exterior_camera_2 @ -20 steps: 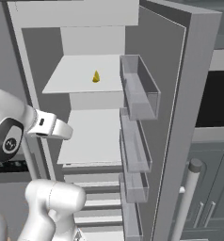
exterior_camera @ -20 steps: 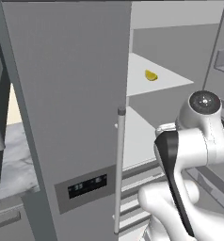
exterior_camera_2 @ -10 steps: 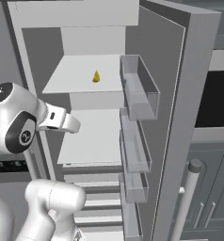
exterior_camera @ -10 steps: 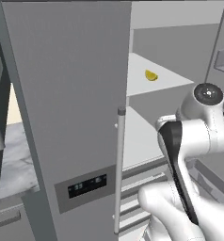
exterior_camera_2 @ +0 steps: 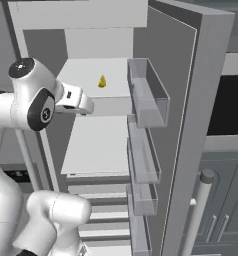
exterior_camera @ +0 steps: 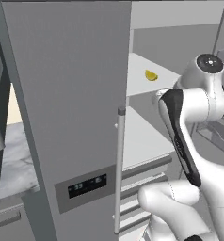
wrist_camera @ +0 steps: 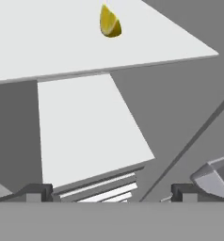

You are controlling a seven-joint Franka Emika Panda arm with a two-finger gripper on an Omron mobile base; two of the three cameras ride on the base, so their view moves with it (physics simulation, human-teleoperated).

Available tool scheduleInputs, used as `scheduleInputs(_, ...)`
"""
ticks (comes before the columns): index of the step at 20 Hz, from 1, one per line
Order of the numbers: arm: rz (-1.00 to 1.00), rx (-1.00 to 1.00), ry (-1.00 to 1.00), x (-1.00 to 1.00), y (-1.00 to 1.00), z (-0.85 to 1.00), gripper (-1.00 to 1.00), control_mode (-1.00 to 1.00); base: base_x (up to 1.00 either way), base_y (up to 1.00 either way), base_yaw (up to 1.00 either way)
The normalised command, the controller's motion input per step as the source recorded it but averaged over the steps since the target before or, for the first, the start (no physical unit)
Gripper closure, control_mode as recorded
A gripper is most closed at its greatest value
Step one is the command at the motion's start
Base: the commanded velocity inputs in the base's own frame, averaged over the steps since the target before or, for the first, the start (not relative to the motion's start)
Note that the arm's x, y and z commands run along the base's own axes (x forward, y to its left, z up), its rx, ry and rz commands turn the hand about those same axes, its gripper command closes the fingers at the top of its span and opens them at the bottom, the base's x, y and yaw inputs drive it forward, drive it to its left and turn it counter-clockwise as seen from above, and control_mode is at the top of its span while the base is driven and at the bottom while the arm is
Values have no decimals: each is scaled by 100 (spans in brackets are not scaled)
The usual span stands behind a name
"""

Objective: There is a bowl on the dining counter. Grab a lemon wedge from the fridge and place it in the bowl. Then get the liquor bottle and glass cup from the cabinet and place them next to the bowl.

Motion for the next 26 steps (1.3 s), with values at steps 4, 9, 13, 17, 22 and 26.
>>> scheduleInputs(4, 17, 4, -9, 49, -9, 27, -100, -100, 0, 0, 0)
scheduleInputs(9, 23, 6, -20, 41, -7, 8, -100, -100, 0, 0, 0)
scheduleInputs(13, 21, 4, -20, 39, -4, 12, -100, -100, 0, 0, 0)
scheduleInputs(17, 15, 1, -10, 32, -6, 9, -100, -100, 0, 0, 0)
scheduleInputs(22, 2, 0, -1, 4, -4, 0, -100, -100, 0, 0, 0)
scheduleInputs(26, 0, 0, 3, 28, 0, 0, -100, -100, 0, 0, 0)
